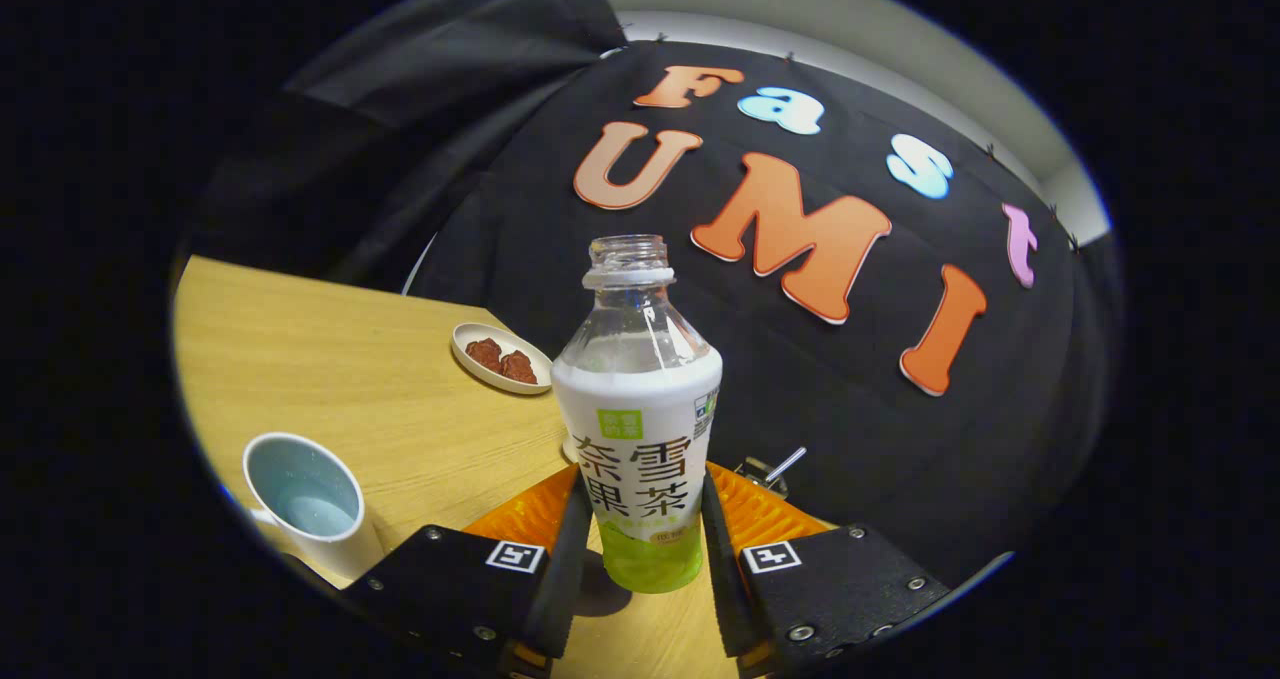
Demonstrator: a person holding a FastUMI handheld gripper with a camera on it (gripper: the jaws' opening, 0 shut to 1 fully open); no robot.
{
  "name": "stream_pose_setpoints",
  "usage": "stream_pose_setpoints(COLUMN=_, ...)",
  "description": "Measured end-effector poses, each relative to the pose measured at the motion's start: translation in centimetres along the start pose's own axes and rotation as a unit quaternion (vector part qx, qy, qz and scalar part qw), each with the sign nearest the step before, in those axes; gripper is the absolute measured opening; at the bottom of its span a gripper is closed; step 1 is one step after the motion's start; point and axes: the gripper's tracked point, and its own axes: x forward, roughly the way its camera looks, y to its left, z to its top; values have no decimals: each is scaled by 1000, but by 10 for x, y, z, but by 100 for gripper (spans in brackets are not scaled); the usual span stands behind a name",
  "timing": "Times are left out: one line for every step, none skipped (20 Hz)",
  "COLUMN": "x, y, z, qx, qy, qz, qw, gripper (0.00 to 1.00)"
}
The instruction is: Take the bottle from table, then pour the juice into the cup, finally place the bottle on the coaster
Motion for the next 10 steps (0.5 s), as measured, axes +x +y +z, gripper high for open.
stream_pose_setpoints(x=3, y=-1, z=-3, qx=36, qy=7, qz=4, qw=999, gripper=58)
stream_pose_setpoints(x=6, y=-3, z=-9, qx=68, qy=16, qz=8, qw=998, gripper=58)
stream_pose_setpoints(x=9, y=-3, z=-15, qx=97, qy=24, qz=12, qw=995, gripper=58)
stream_pose_setpoints(x=11, y=-5, z=-21, qx=121, qy=32, qz=15, qw=992, gripper=58)
stream_pose_setpoints(x=13, y=-2, z=-26, qx=143, qy=41, qz=25, qw=989, gripper=58)
stream_pose_setpoints(x=13, y=0, z=-33, qx=161, qy=51, qz=34, qw=985, gripper=58)
stream_pose_setpoints(x=14, y=0, z=-38, qx=173, qy=57, qz=32, qw=983, gripper=58)
stream_pose_setpoints(x=15, y=-2, z=-41, qx=181, qy=60, qz=32, qw=981, gripper=58)
stream_pose_setpoints(x=16, y=-2, z=-44, qx=185, qy=61, qz=31, qw=980, gripper=58)
stream_pose_setpoints(x=18, y=-2, z=-46, qx=190, qy=62, qz=33, qw=979, gripper=58)
